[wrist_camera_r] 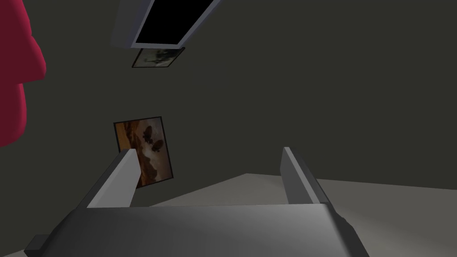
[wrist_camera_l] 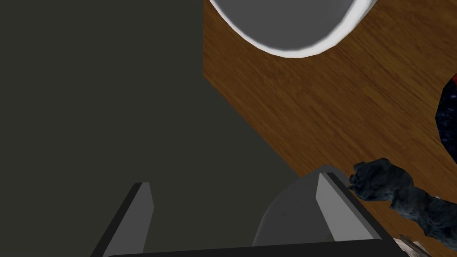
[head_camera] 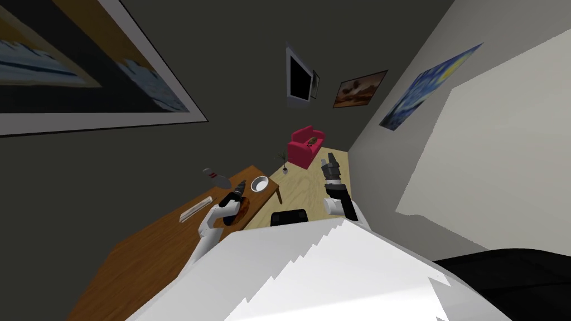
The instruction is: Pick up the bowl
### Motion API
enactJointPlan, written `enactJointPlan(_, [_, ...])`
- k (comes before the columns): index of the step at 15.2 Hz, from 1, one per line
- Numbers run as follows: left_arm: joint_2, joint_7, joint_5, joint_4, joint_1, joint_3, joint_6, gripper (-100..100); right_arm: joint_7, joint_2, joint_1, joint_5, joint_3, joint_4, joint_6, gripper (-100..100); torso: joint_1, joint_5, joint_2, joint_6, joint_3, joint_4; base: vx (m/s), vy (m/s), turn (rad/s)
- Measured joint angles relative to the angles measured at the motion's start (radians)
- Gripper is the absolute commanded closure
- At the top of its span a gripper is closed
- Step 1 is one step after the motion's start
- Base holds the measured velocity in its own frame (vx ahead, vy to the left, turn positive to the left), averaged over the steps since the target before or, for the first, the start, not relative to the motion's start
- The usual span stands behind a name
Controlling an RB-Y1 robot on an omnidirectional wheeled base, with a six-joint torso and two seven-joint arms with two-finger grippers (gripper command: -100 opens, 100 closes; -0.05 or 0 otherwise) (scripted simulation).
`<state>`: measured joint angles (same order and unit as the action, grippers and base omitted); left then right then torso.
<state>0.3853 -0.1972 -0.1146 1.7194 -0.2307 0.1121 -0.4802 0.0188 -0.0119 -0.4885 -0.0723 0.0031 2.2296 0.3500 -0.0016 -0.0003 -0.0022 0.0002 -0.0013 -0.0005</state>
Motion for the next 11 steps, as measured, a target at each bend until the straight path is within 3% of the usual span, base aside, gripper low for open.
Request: enactJointPlan(11, [0.000, -0.025, -0.032, -0.108, 0.065, 0.026, -0.201, -100, 0.000, 0.000, 0.000, 0.000, 0.000, 0.000, 0.000, 0, 0.000, 0.000, 0.000, 0.000, 0.000, 0.000, 0.025, -0.018, -0.051])
